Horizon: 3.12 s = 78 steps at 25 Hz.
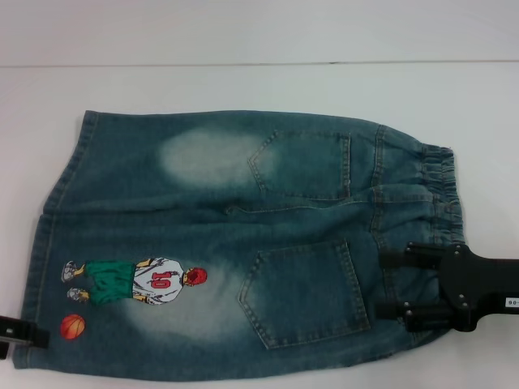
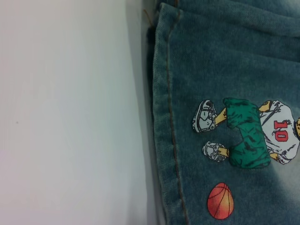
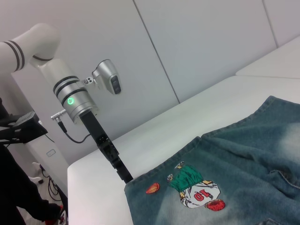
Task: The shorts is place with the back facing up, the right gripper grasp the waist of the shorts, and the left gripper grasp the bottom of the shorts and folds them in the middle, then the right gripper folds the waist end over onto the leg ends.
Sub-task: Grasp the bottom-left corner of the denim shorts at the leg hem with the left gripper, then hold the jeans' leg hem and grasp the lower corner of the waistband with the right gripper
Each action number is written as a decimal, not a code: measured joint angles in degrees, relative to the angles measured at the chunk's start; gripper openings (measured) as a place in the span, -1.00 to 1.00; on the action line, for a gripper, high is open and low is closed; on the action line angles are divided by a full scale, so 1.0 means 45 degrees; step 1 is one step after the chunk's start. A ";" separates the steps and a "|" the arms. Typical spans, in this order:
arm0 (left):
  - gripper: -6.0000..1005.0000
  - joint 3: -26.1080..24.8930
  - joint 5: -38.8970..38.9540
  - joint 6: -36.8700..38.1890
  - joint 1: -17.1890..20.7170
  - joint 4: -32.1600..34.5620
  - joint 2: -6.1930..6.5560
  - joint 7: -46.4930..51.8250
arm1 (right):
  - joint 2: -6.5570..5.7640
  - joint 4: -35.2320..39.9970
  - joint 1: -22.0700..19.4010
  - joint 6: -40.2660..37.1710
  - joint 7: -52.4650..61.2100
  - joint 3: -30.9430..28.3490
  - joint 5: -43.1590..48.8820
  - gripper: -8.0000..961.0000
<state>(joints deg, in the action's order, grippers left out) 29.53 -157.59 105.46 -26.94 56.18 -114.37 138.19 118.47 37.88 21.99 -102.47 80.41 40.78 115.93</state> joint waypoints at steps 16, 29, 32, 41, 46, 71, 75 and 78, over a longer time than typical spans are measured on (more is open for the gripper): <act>0.76 0.0155 0.0001 0.0025 -0.0009 -0.0003 -0.0112 -0.0025 | -0.0018 0.0000 0.0054 -0.0001 0.0001 0.0041 -0.0001 0.90; 0.75 0.0156 0.0112 0.0136 -0.0197 -0.0003 -0.0271 -0.0042 | -0.0020 0.0000 0.0018 -0.0001 0.0001 0.0018 -0.0001 0.90; 0.74 0.0147 0.0123 0.0139 -0.0287 -0.0003 -0.0302 -0.0046 | -0.0020 0.0000 0.0027 -0.0001 0.0001 0.0018 -0.0001 0.90; 0.73 0.0103 0.0137 0.0006 -0.0461 -0.0002 -0.0314 -0.0064 | -0.0025 0.0000 -0.0003 -0.0001 0.0001 -0.0001 -0.0001 0.90; 0.61 0.0148 0.0138 -0.0041 -0.0487 0.0006 -0.0356 -0.0156 | -0.0050 0.0001 -0.0005 -0.0001 0.0001 -0.0095 -0.0001 0.90; -0.93 0.0044 0.0147 -0.0585 -0.0413 0.0074 -0.0640 -0.0811 | -0.0096 -0.0147 -0.0024 -0.0002 0.0072 -0.0656 -0.0059 0.90; -0.94 0.0012 0.0166 -0.0789 -0.0456 0.0026 -0.0660 -0.0824 | -0.0084 -0.0149 0.0003 0.0008 0.0604 -0.2336 -0.0081 0.90; -0.94 -0.0004 0.0371 -0.0854 -0.0458 0.0017 -0.0662 -0.0815 | -0.0182 -0.0154 0.0049 0.0030 0.1410 -0.3829 -0.0079 0.90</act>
<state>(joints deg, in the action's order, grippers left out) 29.52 -155.92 101.62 -29.00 56.25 -117.35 134.52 117.65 37.19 22.22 -102.34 86.76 23.55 115.58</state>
